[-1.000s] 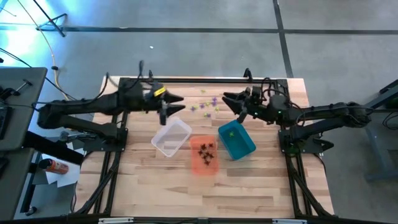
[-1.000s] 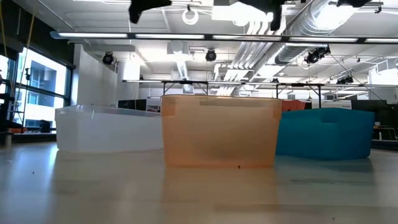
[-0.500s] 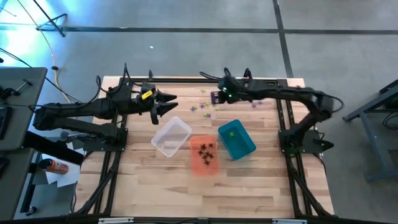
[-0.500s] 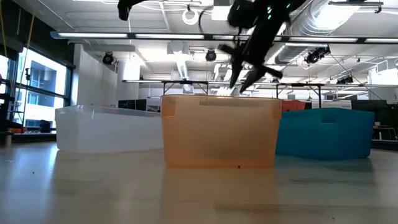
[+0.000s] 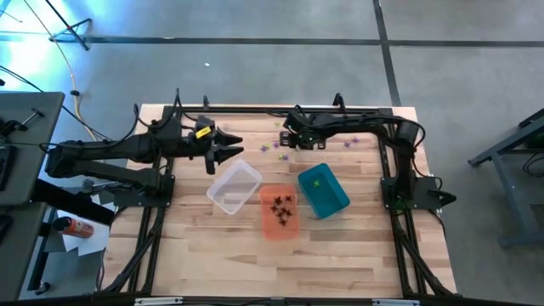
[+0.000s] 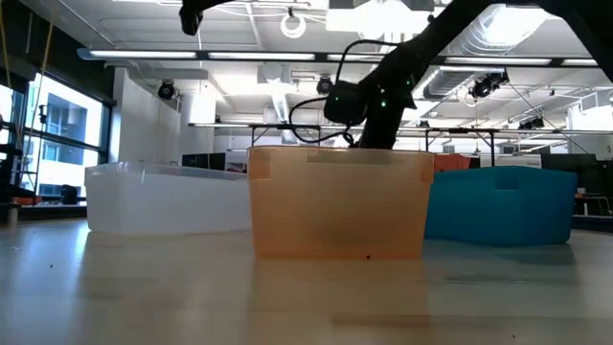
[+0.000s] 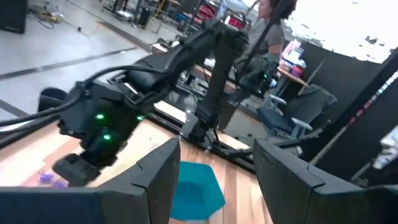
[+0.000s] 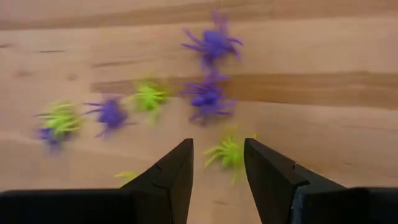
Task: Sort Halloween decoration
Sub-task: Put the green spider toy into the blue bin
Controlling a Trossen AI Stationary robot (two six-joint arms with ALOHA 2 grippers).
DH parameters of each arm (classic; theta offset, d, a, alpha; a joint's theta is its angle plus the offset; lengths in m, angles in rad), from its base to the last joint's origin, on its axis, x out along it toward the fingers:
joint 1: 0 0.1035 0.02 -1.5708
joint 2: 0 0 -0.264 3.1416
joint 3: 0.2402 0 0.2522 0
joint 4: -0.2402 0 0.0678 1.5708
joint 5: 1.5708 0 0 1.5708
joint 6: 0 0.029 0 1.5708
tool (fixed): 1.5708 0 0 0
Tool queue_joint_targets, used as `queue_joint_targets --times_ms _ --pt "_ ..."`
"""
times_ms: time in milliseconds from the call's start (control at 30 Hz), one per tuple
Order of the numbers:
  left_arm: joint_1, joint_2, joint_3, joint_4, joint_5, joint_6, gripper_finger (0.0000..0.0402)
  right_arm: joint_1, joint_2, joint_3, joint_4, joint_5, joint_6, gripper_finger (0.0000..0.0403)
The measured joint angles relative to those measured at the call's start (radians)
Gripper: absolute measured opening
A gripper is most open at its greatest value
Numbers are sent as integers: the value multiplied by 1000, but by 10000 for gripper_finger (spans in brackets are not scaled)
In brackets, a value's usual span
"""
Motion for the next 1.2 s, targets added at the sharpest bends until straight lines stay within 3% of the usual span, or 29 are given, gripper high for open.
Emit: queue_joint_targets --times_ms 533,633,767,833,933,1200 --pt "0 0 0 -58 31 19 188 7 32 3 -92 66 -19 130" --pt "0 0 0 -58 30 26 188 17 37 4 -96 88 -55 98" --pt "0 0 0 -58 29 26 188 22 30 2 -103 92 -117 20" --pt "0 0 0 -58 28 27 188 26 16 -1 -103 80 -159 11" --pt "0 0 0 -57 28 34 188 32 -48 -3 -106 64 -225 17" --pt "2 -19 1 -52 25 38 188 87 -366 -5 -110 -35 -633 10"
